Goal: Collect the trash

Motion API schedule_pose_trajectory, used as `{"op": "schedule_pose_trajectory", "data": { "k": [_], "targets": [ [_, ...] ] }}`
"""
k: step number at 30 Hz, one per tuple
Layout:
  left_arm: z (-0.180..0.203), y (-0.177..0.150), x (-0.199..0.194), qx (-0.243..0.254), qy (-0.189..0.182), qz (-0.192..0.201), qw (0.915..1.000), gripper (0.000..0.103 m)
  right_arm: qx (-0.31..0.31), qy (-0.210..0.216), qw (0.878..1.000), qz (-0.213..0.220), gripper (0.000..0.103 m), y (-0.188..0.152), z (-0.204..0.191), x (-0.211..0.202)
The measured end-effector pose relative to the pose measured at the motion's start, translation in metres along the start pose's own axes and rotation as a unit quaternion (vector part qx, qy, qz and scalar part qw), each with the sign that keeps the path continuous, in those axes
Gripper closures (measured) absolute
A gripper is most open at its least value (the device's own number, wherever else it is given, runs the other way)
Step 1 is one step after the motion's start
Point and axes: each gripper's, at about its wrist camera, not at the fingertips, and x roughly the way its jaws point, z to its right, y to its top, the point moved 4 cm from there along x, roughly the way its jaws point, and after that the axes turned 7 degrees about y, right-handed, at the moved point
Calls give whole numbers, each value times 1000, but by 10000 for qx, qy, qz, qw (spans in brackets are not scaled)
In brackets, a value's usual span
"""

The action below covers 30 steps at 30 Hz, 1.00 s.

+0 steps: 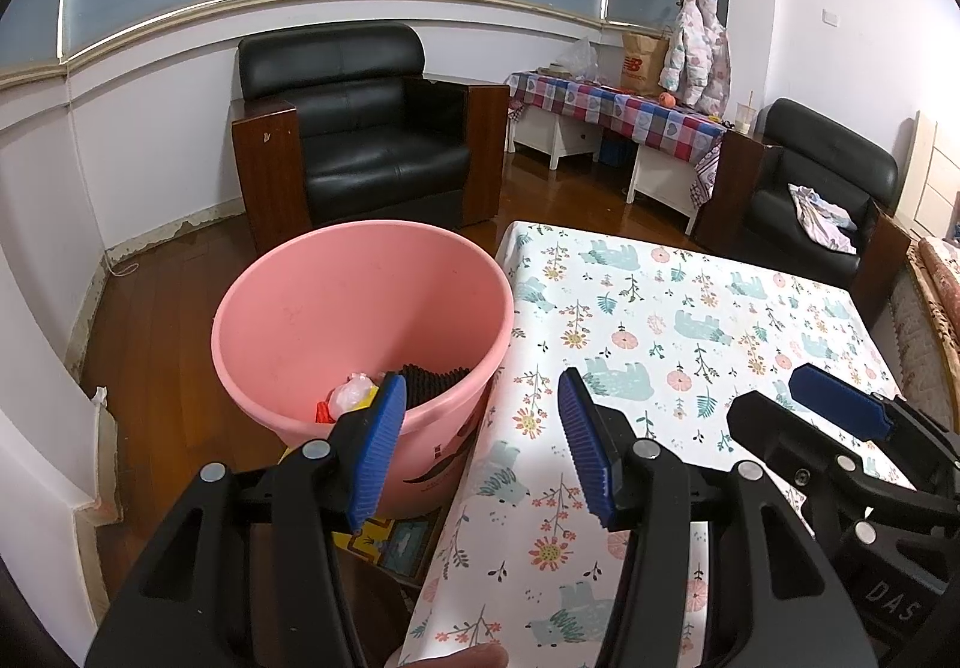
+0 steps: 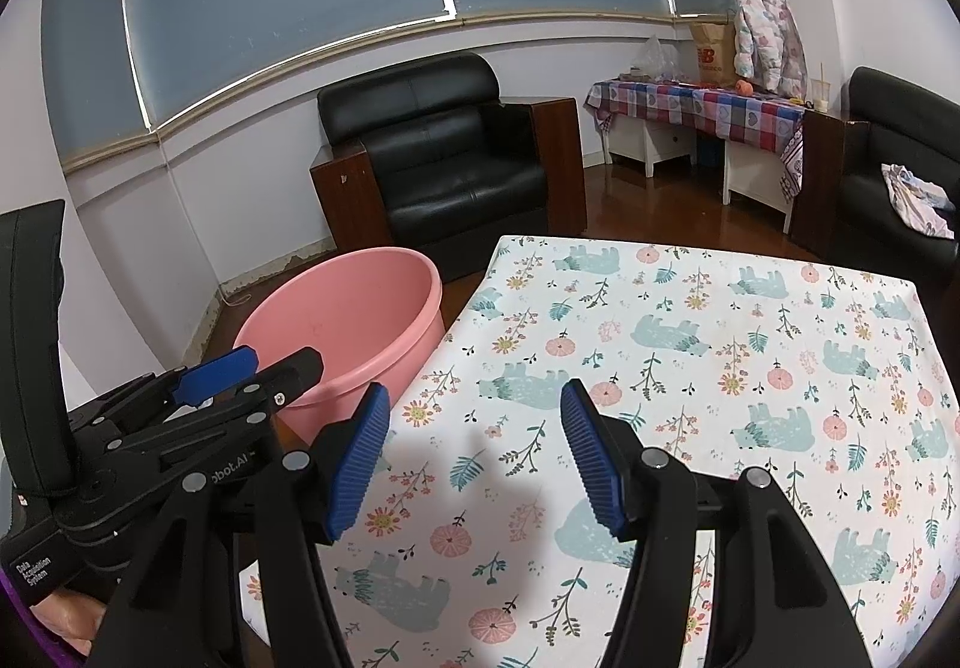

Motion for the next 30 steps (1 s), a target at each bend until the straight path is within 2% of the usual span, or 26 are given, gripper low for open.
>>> {"op": "schedule_pose_trajectory", "data": {
  "k": [30],
  "targets": [
    [-1, -1, 1, -2, -1, -15, 10000, 50, 3, 8, 10000, -22, 44, -5, 5, 1]
  ]
}}
